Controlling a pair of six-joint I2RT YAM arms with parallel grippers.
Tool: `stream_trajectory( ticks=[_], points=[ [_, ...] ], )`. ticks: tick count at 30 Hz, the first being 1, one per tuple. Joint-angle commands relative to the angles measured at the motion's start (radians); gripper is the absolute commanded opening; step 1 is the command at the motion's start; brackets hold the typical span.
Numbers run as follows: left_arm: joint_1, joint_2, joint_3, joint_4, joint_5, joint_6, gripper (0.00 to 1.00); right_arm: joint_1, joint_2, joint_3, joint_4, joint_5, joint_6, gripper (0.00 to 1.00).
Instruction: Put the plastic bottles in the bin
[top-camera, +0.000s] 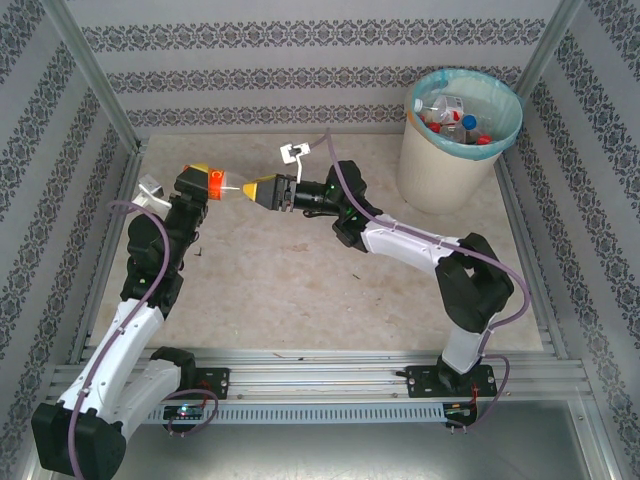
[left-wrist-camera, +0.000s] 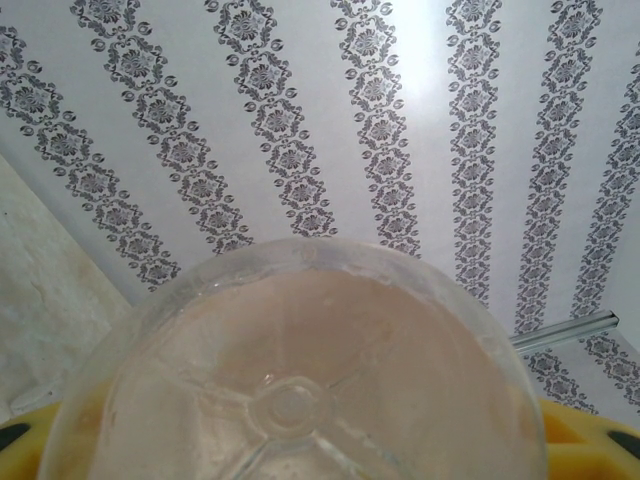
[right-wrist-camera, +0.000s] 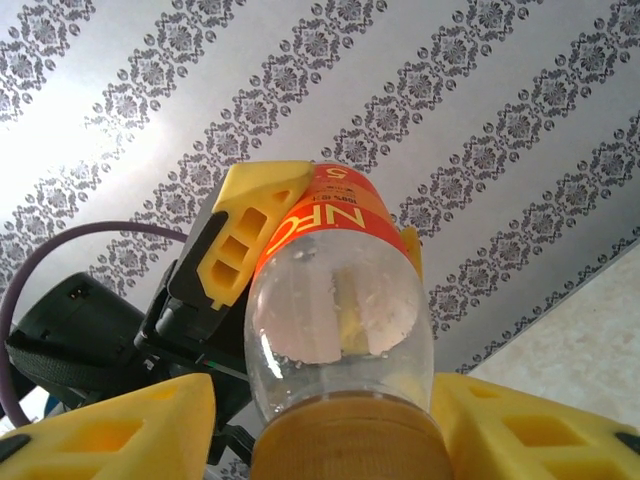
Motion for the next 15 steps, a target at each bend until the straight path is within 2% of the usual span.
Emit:
stream_trajectory(
  ticks=[1, 3, 5, 15],
  points=[
    [0.010, -0.018, -0.007, 0.081, -0.021, -0.016, 0.50, 0.010, 0.022, 0.037, 0.058, -0.020, 0.019, 0.57],
    [0.010, -0.025, -0.014, 0.087, -0.036, -0.023, 0.50, 0.012, 0.028, 0.040, 0.058, -0.022, 0.023, 0.66],
    [0.011, -0.027, -0.023, 0.103, -0.044, -0.031, 0.50, 0.012, 0.028, 0.036, 0.058, -0.014, 0.025, 0.66],
    [0.011, -0.021, -0.022, 0.105, -0.042, -0.024, 0.50, 0.013, 0.034, 0.049, 0.066, -0.026, 0.046, 0.35]
  ],
)
